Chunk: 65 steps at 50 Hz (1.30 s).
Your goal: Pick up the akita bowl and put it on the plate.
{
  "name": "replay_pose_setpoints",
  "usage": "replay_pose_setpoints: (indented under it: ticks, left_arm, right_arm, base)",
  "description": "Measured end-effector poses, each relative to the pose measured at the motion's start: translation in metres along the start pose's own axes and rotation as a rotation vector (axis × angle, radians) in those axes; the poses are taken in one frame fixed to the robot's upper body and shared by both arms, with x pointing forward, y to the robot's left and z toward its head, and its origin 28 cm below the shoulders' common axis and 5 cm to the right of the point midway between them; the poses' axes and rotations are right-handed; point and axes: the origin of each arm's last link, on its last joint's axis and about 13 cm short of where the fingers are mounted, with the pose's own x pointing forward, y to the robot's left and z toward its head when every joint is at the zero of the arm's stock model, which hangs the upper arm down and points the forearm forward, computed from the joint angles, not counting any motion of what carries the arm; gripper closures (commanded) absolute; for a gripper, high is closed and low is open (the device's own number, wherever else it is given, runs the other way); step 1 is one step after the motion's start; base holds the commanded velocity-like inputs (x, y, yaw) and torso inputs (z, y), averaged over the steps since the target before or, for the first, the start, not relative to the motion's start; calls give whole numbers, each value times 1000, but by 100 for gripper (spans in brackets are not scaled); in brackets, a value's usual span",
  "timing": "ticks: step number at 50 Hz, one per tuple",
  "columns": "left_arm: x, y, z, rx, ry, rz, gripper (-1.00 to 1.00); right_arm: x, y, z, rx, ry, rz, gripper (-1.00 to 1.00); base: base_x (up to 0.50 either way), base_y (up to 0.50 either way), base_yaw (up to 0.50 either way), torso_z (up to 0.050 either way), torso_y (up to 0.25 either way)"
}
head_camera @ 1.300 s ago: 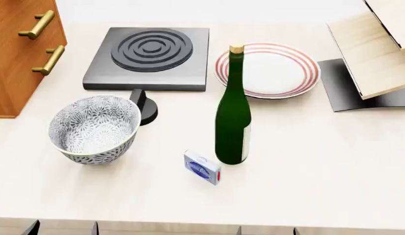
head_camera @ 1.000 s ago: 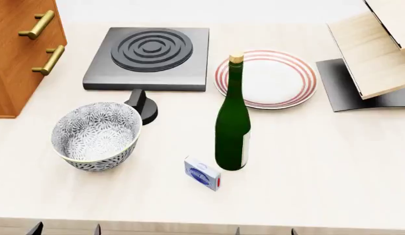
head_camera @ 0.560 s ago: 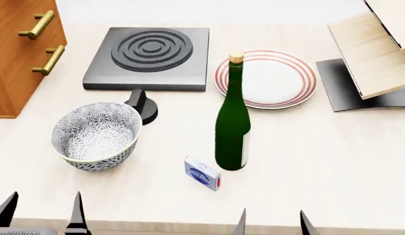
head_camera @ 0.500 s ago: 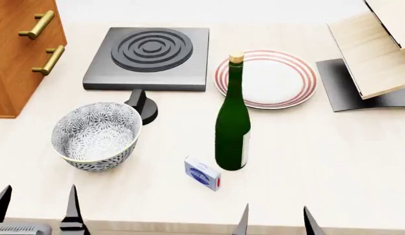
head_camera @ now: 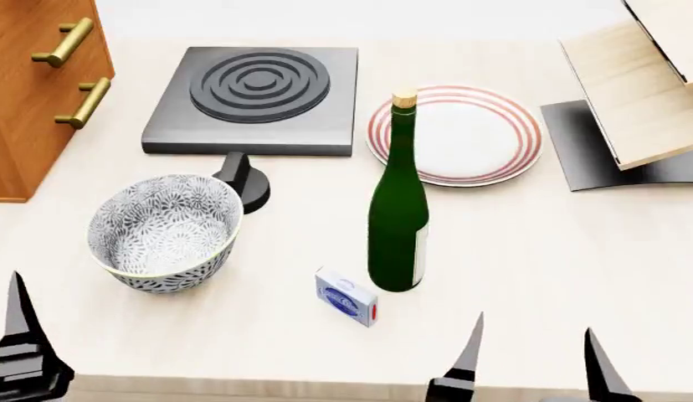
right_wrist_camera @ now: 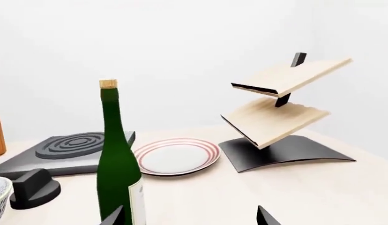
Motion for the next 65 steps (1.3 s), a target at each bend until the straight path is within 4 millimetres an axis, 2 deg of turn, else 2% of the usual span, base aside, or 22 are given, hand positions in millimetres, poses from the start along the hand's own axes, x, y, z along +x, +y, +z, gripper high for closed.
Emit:
replay_pose_setpoints:
  ticks: [15, 33, 58, 65]
  left_arm:
    - [-2, 7, 3, -1, -18, 37, -100]
    - [-3, 7, 1, 3, -16, 31, -100]
    - [-2, 6, -4, -2, 0, 19, -100]
    - [-2, 5, -4, -6, 1, 17, -100]
  right_arm:
    - [1, -6, 4, 21, -14, -31, -100]
    - [-1, -1, -1, 16, 3, -12, -100]
    - [0, 3, -5, 15, 36, 27, -100]
    - [-1, 3, -6, 9, 33, 26, -100]
  base:
    - [0, 0, 0, 0, 0]
    - [0, -1, 0, 0, 0]
    - [0, -386, 0, 0, 0]
    - [0, -43, 0, 0, 0]
